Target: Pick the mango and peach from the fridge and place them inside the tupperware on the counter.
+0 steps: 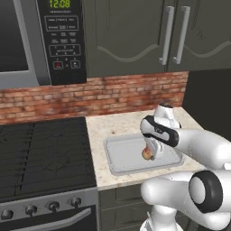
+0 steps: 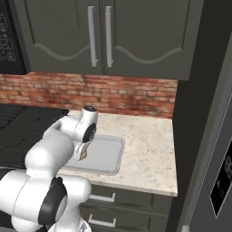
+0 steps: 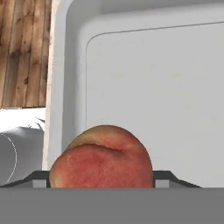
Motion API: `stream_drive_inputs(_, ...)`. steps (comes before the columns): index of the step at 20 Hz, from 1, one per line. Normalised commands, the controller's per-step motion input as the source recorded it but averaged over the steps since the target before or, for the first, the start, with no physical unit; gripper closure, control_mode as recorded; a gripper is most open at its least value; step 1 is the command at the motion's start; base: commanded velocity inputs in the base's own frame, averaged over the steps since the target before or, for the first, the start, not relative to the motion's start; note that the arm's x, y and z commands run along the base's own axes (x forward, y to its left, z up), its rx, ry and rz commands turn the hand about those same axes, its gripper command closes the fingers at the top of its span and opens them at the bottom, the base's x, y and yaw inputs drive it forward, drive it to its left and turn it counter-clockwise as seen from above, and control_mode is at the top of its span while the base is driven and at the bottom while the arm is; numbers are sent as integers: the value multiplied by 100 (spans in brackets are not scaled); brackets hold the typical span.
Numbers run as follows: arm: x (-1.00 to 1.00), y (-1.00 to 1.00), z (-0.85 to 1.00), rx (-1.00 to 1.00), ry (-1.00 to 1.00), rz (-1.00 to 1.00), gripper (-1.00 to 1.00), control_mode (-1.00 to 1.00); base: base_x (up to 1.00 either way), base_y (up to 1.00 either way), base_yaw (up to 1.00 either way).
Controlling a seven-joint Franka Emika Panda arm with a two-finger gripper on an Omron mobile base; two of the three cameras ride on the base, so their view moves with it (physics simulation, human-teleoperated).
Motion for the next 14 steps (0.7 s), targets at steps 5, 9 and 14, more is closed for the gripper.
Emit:
stream_drive_inputs(5, 34, 0, -30, 0, 9, 0, 100, -100, 0, 0, 0)
stream_drive_inputs(9, 26, 0, -40, -1, 5, 0, -100, -100, 0, 0, 0)
stream_drive_inputs(14, -4, 0, -24, 0, 0, 0, -100, -100, 0, 0, 0)
